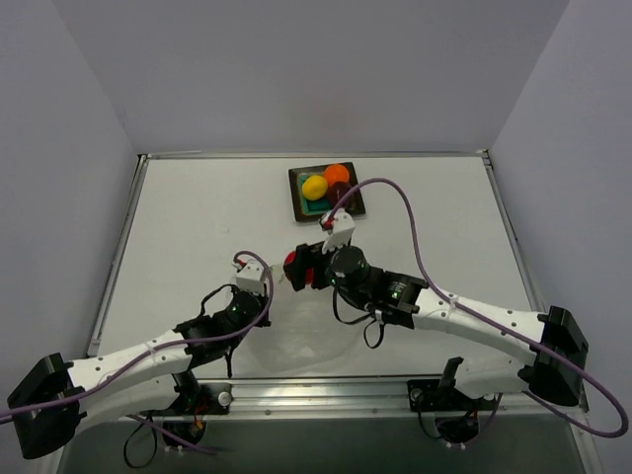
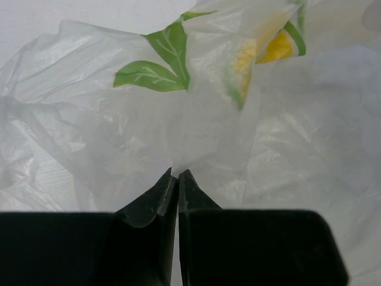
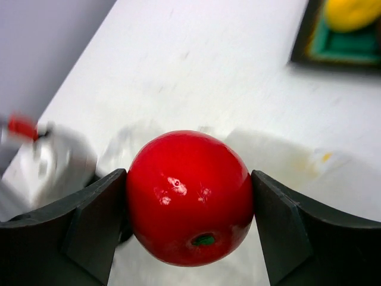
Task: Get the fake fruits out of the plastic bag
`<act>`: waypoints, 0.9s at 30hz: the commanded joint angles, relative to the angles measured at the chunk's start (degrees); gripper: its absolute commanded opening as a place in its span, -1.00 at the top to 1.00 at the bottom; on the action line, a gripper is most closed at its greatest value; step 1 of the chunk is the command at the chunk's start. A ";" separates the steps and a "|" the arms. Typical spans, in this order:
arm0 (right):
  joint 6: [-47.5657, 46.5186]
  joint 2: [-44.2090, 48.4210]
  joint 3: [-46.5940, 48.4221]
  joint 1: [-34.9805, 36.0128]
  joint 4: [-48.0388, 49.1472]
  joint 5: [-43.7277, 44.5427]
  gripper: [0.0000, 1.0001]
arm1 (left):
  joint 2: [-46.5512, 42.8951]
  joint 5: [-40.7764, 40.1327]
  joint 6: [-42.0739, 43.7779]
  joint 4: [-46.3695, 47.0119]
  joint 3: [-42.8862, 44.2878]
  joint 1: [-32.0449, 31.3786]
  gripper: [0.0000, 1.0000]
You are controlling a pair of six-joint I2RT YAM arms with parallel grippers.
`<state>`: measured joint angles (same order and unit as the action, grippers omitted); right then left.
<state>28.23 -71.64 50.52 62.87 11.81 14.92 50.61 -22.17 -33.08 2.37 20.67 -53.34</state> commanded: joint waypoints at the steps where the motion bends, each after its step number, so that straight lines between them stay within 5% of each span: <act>1: -5.01 -4.46 6.42 -6.78 7.69 4.13 0.18 | 1.51 0.73 -1.11 -0.60 0.08 -1.94 0.95; 15: -25.23 -41.28 34.10 -20.33 9.11 9.34 0.17 | -0.68 -2.87 -0.85 -1.84 -0.36 -3.44 0.95; 27: -27.00 -55.36 45.36 -23.14 6.82 8.20 0.16 | -2.36 -3.23 -0.49 -1.58 -0.71 -3.35 0.95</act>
<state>2.48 -126.04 91.98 39.97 18.28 22.24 48.75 -24.03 -33.63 1.04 18.87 -56.29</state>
